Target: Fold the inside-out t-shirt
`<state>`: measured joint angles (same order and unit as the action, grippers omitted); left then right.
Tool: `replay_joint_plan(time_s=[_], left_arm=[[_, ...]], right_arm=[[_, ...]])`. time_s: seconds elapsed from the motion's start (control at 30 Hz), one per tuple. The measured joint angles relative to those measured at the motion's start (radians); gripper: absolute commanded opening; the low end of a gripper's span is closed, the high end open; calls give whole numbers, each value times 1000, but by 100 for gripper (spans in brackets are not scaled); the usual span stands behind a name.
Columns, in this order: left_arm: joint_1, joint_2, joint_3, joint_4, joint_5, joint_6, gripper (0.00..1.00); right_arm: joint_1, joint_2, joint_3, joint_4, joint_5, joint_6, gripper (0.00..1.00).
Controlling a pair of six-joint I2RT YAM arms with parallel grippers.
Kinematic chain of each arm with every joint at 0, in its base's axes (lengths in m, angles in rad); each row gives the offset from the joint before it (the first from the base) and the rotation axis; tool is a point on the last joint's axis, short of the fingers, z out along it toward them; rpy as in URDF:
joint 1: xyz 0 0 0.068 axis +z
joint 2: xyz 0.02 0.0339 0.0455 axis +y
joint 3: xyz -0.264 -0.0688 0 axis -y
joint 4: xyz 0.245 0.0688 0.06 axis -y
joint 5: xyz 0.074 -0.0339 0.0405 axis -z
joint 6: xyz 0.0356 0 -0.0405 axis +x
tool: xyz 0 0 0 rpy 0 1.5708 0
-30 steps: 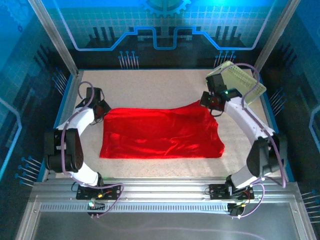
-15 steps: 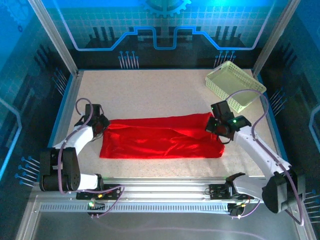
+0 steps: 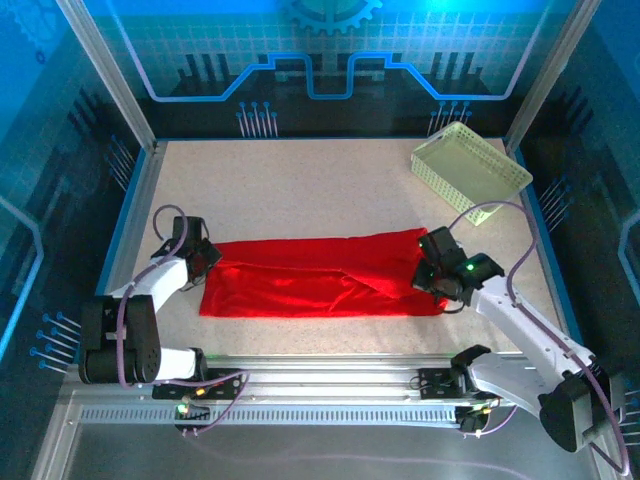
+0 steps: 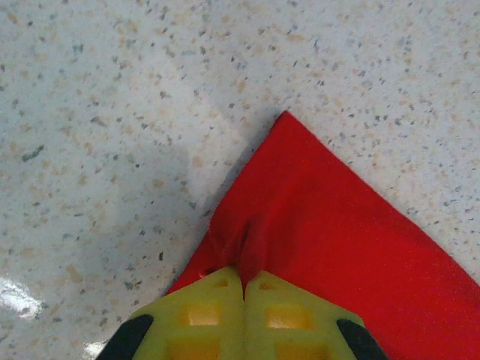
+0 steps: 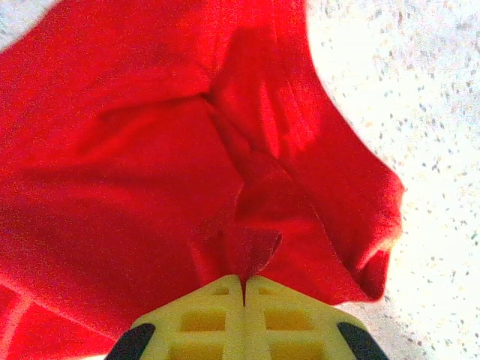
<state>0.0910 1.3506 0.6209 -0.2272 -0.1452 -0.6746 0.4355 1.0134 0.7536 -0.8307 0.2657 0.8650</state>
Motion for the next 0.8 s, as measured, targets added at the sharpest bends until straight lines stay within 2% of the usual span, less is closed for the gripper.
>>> replay_joint_plan(time_s=[0.3,0.57,0.8], left_arm=[[0,-3,-1,-27,0,-8,0],[0,-83,-1,-76,-13,-7,0],[0,-85,-1,-93,-15,-22,4]], right_arm=[[11,-43,-28,-23,15,38,0],[18,-103,-31,-57,22,56,0],[42,-47,-127,-11,11,79,0]])
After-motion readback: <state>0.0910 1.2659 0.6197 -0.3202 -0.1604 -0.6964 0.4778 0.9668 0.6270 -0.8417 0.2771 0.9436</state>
